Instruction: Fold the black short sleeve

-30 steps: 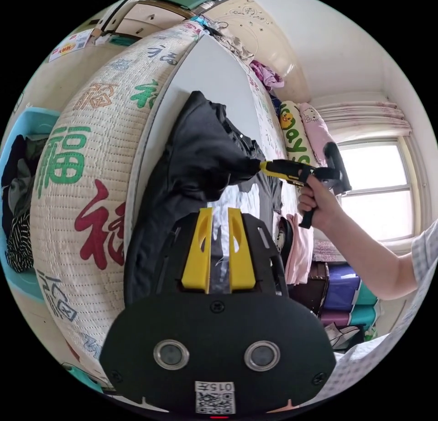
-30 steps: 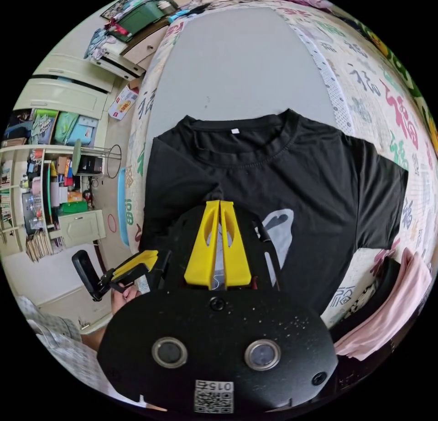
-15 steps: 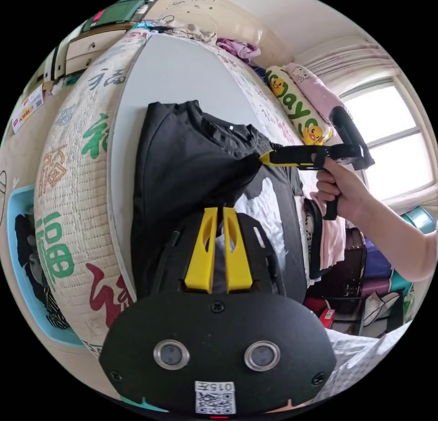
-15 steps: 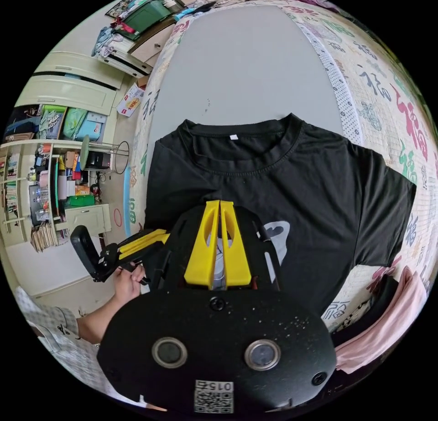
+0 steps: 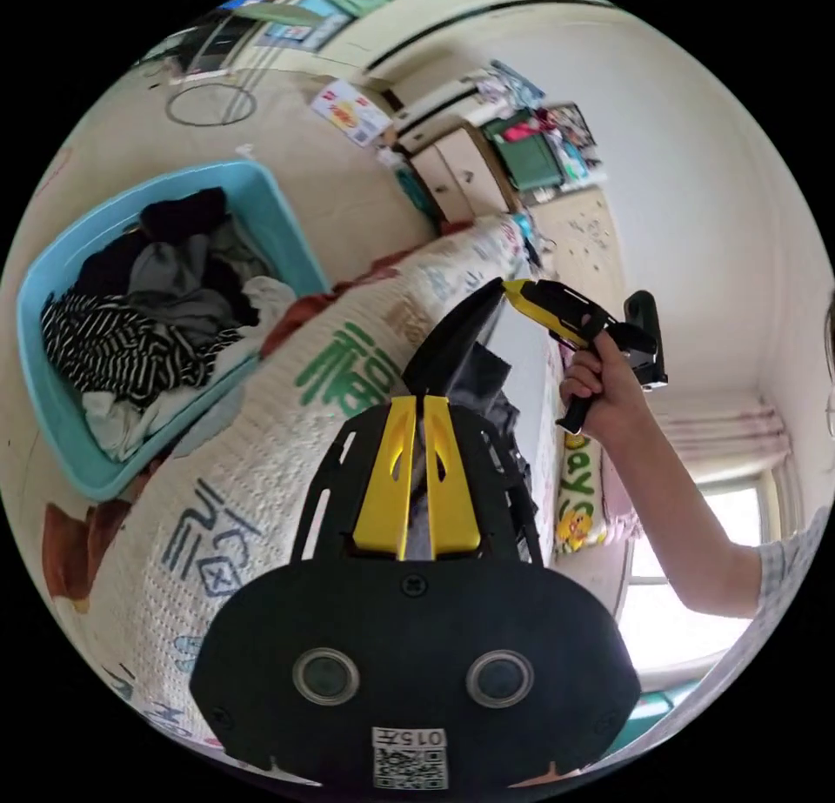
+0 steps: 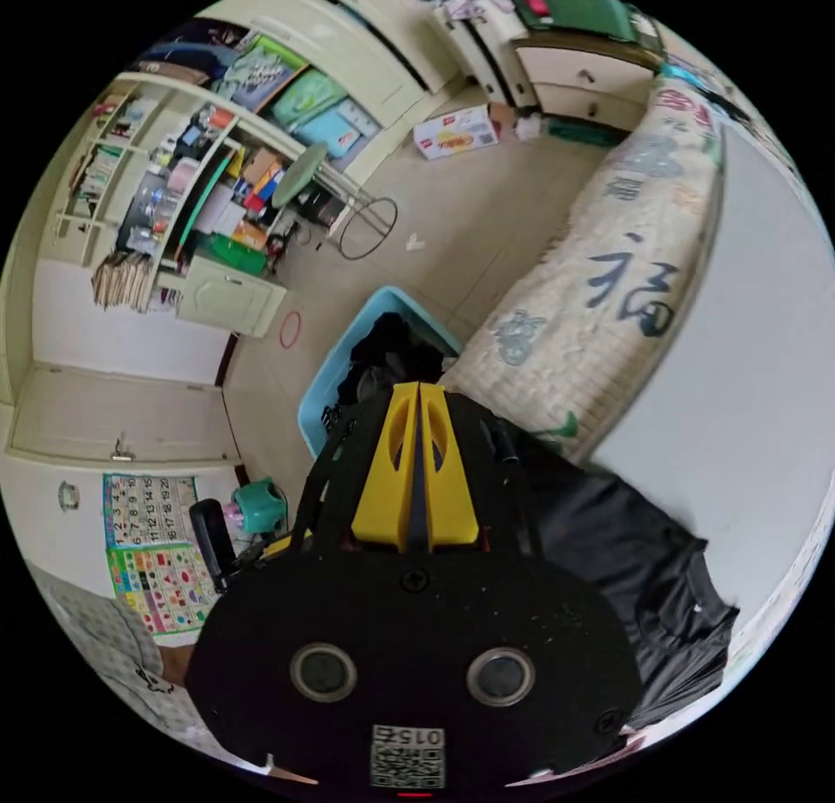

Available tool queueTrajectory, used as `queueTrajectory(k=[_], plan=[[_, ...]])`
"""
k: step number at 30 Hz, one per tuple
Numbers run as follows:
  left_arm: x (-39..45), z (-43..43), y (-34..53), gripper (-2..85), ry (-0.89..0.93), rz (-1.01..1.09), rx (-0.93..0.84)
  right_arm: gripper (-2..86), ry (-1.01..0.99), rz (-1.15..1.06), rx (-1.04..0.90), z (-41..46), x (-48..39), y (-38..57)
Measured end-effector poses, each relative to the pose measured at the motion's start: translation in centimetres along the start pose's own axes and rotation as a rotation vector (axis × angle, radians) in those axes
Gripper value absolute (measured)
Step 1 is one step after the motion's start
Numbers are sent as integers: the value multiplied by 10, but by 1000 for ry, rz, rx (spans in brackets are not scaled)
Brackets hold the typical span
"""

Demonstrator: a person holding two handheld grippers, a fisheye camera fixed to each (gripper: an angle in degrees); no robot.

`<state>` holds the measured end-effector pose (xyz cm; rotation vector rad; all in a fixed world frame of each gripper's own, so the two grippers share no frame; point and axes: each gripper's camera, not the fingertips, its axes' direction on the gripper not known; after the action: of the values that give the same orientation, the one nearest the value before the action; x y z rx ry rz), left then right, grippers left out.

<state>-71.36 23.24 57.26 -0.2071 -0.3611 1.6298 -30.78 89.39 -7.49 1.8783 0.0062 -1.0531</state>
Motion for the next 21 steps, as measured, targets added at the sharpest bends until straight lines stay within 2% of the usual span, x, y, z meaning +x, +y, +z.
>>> queueTrajectory(k=[4,12,15,17,21], plan=[[-47,-7,9,-3,-6,-103,23,-6,86,-8,-114,48,-27,-15],[-83,-2,13,-1,-12,-92,-54,-6,234,-10,-229,66,-47,-19],[-89,-6,10,2,15,-87,-74,-6,292,-43,-238,37,-47,-32],[-91,-9,8,5,28,-79,-88,-6,269,-36,-170,2,-48,-36],[-86,-35,6,19,42,-58,-119,-5,73,-67,-30,-81,-58,6]])
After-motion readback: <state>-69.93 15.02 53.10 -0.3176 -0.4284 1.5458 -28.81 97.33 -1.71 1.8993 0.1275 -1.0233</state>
